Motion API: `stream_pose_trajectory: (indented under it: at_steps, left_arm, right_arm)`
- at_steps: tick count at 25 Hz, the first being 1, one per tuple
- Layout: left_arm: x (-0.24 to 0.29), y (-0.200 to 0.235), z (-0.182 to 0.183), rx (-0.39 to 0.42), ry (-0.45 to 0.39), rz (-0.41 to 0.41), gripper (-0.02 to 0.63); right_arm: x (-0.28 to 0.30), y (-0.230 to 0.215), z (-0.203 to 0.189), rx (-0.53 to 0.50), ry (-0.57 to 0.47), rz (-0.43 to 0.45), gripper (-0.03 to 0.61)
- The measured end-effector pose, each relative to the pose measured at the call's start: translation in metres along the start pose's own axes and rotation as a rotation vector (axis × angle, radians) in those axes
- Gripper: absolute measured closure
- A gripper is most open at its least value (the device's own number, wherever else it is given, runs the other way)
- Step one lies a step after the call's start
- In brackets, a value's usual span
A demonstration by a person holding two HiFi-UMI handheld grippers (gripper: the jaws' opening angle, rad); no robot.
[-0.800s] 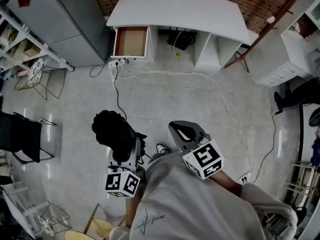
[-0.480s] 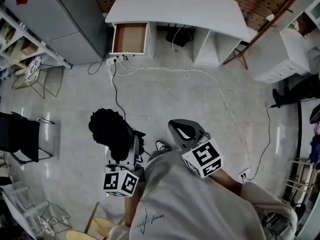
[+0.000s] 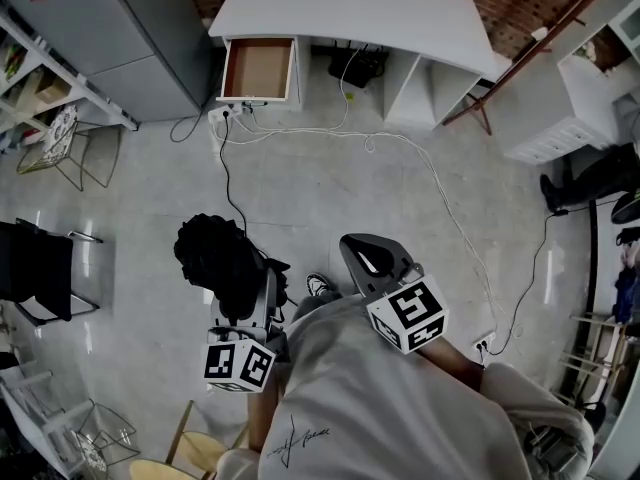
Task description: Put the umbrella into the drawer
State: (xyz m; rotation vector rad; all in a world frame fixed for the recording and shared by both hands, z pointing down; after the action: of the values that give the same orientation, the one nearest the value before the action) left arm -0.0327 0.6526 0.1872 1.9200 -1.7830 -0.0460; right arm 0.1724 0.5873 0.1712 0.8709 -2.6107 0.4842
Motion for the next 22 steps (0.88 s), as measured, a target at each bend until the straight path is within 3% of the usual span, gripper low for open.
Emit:
stream_pose_trajectory:
  at_steps: [11,22]
  left_arm:
    - [-0.007,0.010,0.005,-0.012,-0.009,-0.001,0.353]
    - [0.020,0.025,0.022,-0.016,-0.018,0.037,0.353]
  right_arm:
    - [0.007,0.011,-0.001,-0.008,0.024,0.015,0.569]
    - [0.048,-0.002,0.017,-0.018,0.023,0.095,0.569]
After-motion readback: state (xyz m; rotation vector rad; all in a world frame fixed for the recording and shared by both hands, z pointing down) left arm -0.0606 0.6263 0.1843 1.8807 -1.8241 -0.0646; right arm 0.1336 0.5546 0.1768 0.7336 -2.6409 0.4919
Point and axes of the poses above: the fingertips, and each gripper's own axes: x forward along the fingers, y to its left, z out of its top, the point moved 6 cm from there along -x, backward along the fingers, and after that the axes turned 7 degrees about z, right-handed, at the moved point
